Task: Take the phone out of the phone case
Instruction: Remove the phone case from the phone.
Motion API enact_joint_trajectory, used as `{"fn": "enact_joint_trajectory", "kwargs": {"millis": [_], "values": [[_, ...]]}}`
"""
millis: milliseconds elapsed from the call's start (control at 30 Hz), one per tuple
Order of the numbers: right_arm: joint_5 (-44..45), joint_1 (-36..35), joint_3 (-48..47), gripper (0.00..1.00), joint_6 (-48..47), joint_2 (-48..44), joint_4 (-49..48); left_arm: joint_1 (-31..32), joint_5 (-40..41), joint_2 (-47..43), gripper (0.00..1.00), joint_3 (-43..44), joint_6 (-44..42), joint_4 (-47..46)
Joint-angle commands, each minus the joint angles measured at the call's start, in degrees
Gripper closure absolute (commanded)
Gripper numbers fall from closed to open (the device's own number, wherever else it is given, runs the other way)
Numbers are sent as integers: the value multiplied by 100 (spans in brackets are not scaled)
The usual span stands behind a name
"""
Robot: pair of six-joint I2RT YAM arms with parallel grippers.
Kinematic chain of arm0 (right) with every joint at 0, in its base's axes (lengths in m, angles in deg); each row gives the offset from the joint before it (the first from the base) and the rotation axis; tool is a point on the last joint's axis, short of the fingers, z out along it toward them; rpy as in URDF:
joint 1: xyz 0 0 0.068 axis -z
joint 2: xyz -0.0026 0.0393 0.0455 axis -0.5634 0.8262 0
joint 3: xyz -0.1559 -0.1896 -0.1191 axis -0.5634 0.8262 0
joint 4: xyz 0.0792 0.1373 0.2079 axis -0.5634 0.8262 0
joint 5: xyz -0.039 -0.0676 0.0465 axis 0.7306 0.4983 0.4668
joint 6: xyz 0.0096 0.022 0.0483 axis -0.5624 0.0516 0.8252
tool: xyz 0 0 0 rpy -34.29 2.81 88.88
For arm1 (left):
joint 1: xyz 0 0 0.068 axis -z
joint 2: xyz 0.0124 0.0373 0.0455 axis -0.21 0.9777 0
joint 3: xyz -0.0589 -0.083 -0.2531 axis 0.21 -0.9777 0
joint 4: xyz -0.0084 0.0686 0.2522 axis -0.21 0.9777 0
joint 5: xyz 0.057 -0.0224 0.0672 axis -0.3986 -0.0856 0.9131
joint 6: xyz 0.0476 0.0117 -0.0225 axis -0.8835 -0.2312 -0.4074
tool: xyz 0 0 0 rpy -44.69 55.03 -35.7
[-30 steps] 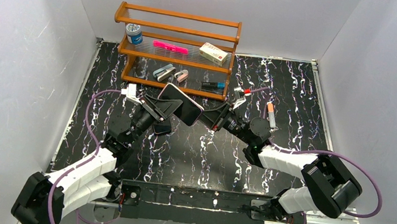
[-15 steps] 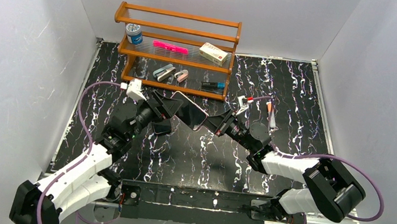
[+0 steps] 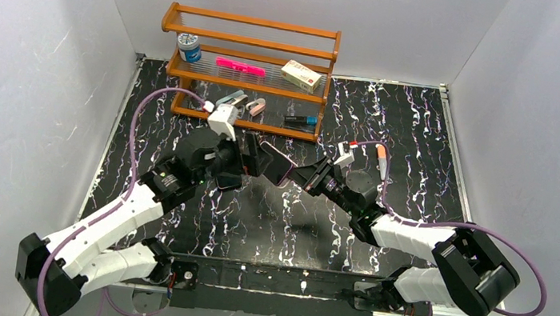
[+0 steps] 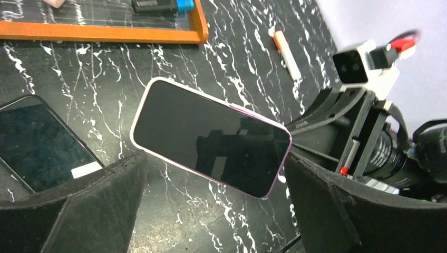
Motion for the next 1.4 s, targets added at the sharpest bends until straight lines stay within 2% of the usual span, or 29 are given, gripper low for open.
{"fn": "enact_joint_trajectory", "kwargs": {"millis": [0, 267, 500, 700, 867, 1367], "values": [[280, 30, -106, 99, 170, -292, -309, 630, 473, 371, 2, 497, -661, 584], [319, 36, -136, 99, 293, -319, -112, 1795, 1881, 1009, 6, 1065, -1264, 1014], [263, 34, -210, 99, 316, -294, -3, 2597, 3112, 1670, 22, 1442, -1536, 1261], [244, 35, -228, 99, 327, -284, 40, 2842, 3560, 2054, 34, 1660, -1703, 1301], [206, 37, -284, 99, 283, -289, 102, 2927, 3822, 2350, 40, 1761, -1763, 1308], [31, 32, -510, 99, 233, -216, 359, 3070, 4414, 3278, 54, 2098, -2066, 1320]]}}
